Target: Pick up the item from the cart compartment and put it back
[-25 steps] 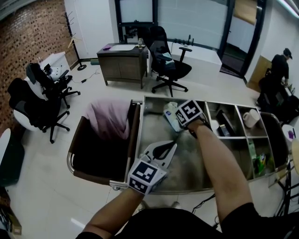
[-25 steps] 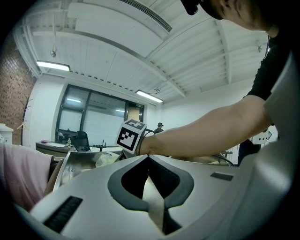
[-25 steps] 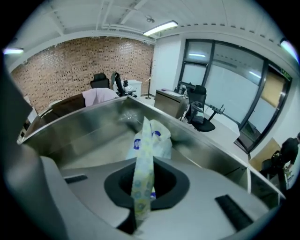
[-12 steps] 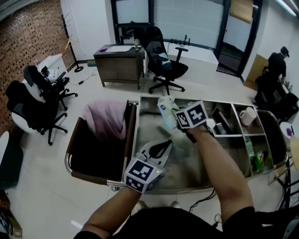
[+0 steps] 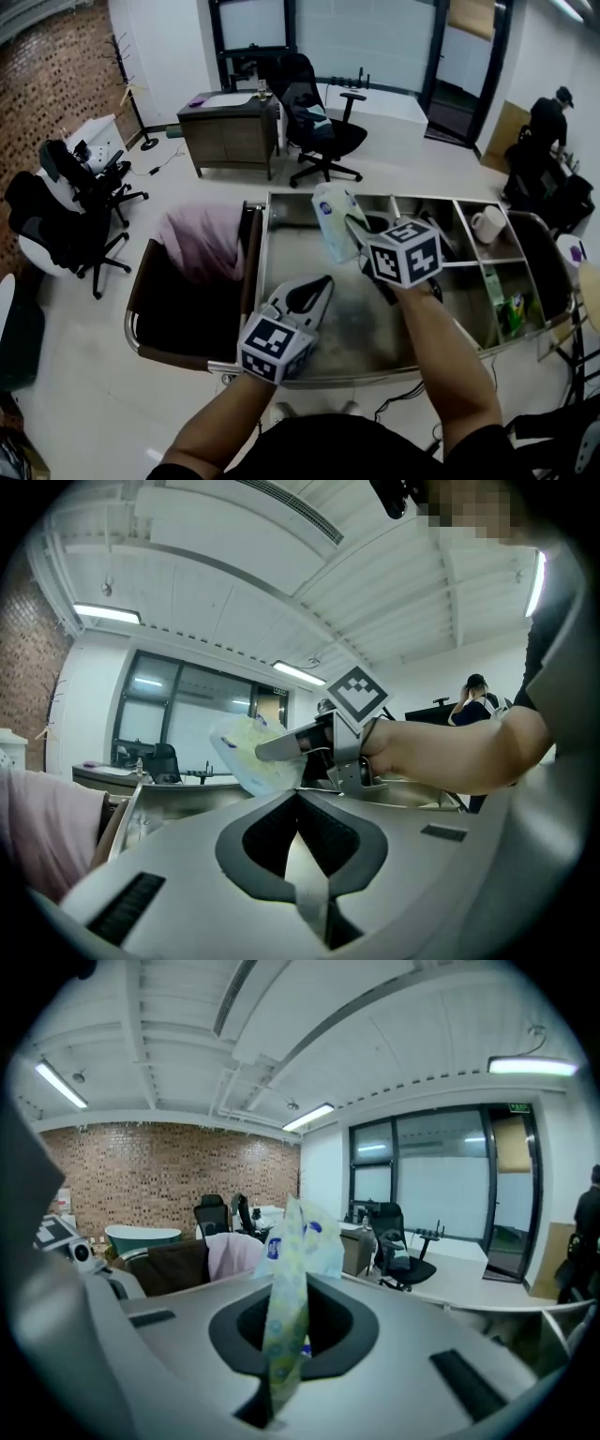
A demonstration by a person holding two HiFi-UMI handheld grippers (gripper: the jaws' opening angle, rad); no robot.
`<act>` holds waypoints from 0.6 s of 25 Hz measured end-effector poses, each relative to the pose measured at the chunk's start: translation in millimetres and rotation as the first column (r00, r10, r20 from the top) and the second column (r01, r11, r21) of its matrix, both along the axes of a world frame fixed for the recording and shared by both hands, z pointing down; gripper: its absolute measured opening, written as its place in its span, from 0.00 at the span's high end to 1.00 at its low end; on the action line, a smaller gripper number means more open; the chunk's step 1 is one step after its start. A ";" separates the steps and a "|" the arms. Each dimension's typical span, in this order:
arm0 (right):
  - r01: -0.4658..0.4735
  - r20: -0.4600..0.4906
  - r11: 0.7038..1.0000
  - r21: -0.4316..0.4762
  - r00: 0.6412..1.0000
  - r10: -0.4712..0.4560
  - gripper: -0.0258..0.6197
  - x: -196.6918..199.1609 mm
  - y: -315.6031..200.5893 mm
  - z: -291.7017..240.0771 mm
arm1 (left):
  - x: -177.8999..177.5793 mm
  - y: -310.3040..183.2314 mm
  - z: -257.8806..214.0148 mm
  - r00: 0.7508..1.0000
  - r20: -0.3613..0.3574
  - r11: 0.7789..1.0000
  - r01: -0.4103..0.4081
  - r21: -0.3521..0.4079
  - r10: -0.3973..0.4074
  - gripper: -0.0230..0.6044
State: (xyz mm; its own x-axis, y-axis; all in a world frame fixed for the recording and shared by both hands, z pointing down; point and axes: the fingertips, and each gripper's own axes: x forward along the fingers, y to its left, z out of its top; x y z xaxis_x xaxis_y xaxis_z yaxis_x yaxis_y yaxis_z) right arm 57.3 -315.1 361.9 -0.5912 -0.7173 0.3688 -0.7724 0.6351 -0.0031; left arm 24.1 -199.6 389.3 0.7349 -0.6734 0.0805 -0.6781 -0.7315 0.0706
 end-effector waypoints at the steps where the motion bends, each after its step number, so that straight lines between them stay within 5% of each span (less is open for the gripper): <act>1: 0.002 0.021 1.000 0.016 1.000 -0.002 0.94 1.2 6.0 -5.2 | -0.2 -0.1 -0.6 1.000 -0.002 1.000 0.003 0.002 -0.003 0.96; 15: -0.056 0.218 0.974 0.220 0.976 0.007 0.94 33.0 88.5 -51.1 | -1.2 1.2 -4.0 1.000 -0.004 1.000 0.012 0.011 -0.012 0.96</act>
